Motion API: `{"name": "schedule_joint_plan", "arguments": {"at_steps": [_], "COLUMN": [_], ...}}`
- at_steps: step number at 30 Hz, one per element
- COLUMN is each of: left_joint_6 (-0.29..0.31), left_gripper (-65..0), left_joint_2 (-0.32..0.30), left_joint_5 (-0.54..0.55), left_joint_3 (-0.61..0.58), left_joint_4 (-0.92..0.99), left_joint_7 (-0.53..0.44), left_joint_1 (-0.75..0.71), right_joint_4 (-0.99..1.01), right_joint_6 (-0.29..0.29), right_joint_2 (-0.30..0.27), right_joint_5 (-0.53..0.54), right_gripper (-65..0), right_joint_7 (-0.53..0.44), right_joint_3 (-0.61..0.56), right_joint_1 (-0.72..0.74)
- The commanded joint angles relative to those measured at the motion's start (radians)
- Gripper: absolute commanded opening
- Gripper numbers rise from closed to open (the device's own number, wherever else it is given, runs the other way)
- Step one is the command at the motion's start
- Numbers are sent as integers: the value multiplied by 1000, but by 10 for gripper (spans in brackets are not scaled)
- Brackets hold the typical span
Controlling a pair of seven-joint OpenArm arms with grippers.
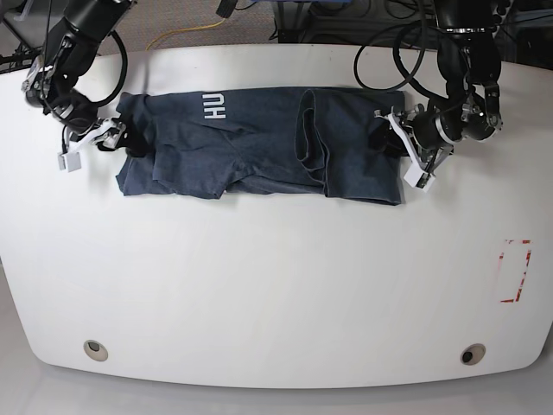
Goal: Fold the T-shirt properly
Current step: 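Reposition the right gripper onto the strip's other end, then fold both ends of the strip inward toward each other with both grippers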
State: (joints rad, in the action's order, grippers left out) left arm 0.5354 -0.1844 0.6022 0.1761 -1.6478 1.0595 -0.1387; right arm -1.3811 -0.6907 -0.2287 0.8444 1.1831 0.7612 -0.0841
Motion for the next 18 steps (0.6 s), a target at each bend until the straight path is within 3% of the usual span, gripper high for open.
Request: {"name": "schedule_joint_plan", "arguments": {"at_steps": [1, 12, 14, 18], "left_joint_6": [5, 5, 5, 4], "left_gripper": [-440, -440, -440, -440], "left_joint_2": [-8, -8, -8, -7], "left_joint_5": [11, 11, 11, 11], "left_joint_3": [3, 3, 3, 1], "left_joint_4": [-15, -15, -15, -15], "left_joint_7": [-9, -9, -9, -9], "left_joint_1": [7, 7, 9, 14], "right_joint_4": [-16, -17, -17, -17], "right_joint_6": [-7, -7, -7, -7], "right_joint_2": [18, 94, 94, 93], "right_joint_5": [17, 11, 9, 11], "right_gripper": [-71, -100, -174, -444], "right_joint_7": [-9, -16, -24, -42], "right_joint_3": [2, -115, -116, -118], "right_joint_1": [-1, 10, 25, 33]}}
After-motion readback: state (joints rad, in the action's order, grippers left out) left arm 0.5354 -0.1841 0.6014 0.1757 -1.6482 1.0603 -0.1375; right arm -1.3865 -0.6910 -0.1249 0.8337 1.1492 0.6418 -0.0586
